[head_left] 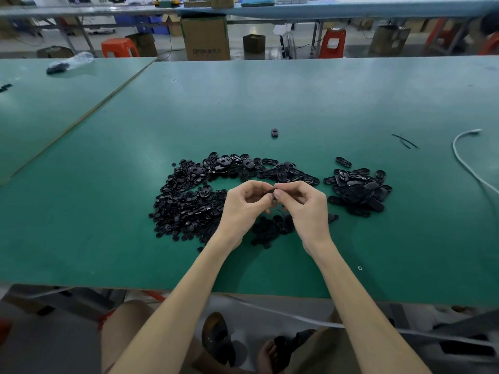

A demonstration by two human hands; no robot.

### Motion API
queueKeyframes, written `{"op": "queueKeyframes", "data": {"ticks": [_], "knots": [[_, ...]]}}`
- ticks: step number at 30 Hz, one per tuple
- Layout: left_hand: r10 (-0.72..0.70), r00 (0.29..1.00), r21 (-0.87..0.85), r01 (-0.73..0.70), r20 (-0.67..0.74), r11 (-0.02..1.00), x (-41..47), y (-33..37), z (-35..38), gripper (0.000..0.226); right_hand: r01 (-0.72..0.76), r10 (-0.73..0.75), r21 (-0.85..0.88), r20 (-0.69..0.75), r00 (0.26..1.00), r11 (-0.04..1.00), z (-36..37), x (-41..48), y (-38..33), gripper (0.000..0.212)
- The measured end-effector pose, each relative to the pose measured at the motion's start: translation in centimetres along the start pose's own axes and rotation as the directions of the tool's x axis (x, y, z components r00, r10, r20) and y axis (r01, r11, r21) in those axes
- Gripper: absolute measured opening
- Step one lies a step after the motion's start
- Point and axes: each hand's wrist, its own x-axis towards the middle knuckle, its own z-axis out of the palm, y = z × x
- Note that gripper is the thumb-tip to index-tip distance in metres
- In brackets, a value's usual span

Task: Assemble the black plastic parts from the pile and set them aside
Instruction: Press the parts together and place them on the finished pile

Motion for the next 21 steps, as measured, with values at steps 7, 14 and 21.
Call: {"op": "queueKeyframes", "data": {"ticks": [7,14,21], "knots": [[-0.016,0.998,0.112,0.024,-0.068,0.993,0.11,0.02,0.33,0.015,-0.009,0.010,-0.047,0.024,1.000,0.999,0.20,-0.02,-0.10,0.020],[-0.007,0.996,0.161,0.021,-0.085,0.987,0.00,0.21,0.49,0.017,-0.026,0.027,-0.058,0.021,0.999,0.998,0.21,-0.06,-0.06,0.019],[-0.006,1.000,-0.001,0.006,-0.019,1.000,-0.12,0.30,-0.18,0.014,-0.044,0.044,0.017,-0.024,0.999,0.999,0.07,-0.14,-0.13,0.013]]}}
